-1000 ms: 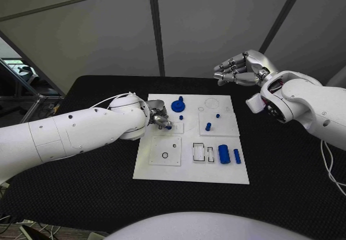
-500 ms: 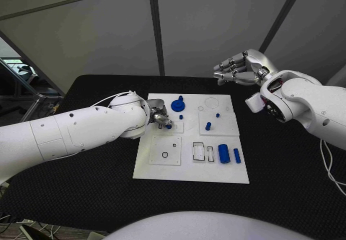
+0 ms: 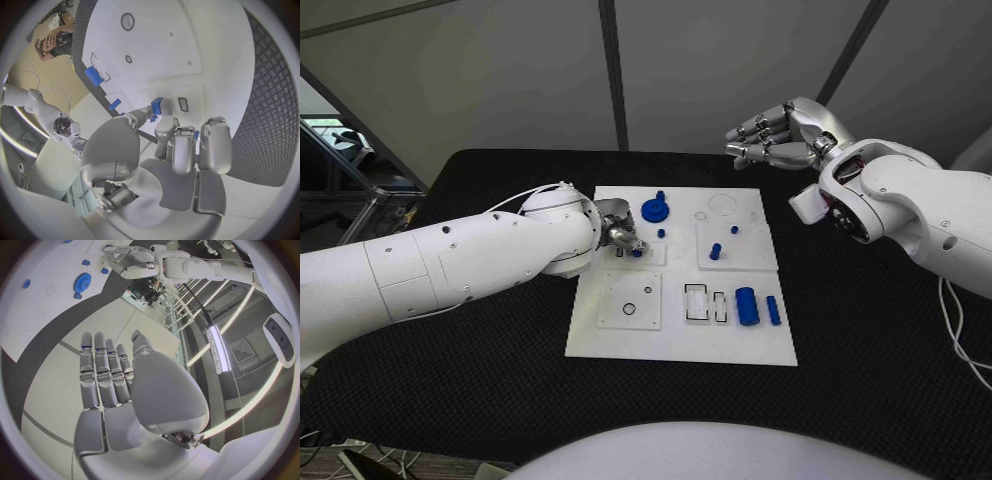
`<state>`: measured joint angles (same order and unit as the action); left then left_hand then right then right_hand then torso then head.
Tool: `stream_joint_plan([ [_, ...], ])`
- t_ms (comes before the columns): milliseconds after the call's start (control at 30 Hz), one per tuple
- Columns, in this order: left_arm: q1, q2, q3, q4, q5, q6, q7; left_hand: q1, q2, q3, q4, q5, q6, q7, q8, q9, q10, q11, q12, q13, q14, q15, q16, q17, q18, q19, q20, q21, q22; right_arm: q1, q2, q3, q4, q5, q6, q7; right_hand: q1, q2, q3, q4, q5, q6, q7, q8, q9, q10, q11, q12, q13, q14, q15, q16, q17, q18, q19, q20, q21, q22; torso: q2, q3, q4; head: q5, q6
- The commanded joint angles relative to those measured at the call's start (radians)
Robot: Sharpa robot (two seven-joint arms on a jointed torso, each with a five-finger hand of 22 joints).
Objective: Assemble the parts on the task board
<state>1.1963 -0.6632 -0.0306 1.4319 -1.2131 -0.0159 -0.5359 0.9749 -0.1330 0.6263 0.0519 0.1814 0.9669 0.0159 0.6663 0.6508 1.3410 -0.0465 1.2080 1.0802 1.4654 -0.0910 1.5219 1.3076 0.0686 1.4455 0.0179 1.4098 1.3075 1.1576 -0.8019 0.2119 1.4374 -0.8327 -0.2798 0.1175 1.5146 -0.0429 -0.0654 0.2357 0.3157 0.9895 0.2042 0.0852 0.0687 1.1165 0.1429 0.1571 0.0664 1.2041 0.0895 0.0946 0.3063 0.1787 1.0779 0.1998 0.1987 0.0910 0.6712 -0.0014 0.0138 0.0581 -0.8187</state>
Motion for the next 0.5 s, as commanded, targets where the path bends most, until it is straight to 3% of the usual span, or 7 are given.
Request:
stream_joint_plan([
  [33,-0.002,0.004,-0.002,0.000,0.010,0.024,-0.002,-0.011,0.001,-0.010,0.000,-0.005,0.006,0.000,0.005,0.003,0.009,-0.002,0.006,0.003,0.088,-0.006,0.004,0.206,-0.018,0.010,-0.001,0.006,0.064,0.002,0.001,0.001,0.000,-0.002,0.008,0.003,-0.001,0.006,-0.005,0.000,0.003,-0.001,0.005,-0.005,0.001,-0.005,0.002,0.004,-0.002,-0.003,0.004,-0.006,-0.002,0.005,0.007,0.003,-0.006,-0.002,0.000,-0.0002,0.0005,0.000,0.000],
  [500,-0.001,0.014,-0.002,-0.023,0.010,0.014,-0.001,-0.046,0.015,-0.072,0.041,-0.006,0.018,-0.004,0.010,0.016,0.014,-0.005,0.010,0.008,0.088,-0.010,0.004,0.207,-0.019,0.014,-0.005,0.008,0.071,0.002,0.001,0.001,0.000,-0.002,0.010,0.003,-0.002,0.006,-0.006,0.000,0.004,-0.002,0.005,-0.005,0.001,-0.005,0.002,0.004,-0.002,-0.004,0.004,-0.006,-0.002,0.005,0.007,0.003,-0.007,-0.002,0.000,-0.0004,0.0008,-0.004,0.001],
])
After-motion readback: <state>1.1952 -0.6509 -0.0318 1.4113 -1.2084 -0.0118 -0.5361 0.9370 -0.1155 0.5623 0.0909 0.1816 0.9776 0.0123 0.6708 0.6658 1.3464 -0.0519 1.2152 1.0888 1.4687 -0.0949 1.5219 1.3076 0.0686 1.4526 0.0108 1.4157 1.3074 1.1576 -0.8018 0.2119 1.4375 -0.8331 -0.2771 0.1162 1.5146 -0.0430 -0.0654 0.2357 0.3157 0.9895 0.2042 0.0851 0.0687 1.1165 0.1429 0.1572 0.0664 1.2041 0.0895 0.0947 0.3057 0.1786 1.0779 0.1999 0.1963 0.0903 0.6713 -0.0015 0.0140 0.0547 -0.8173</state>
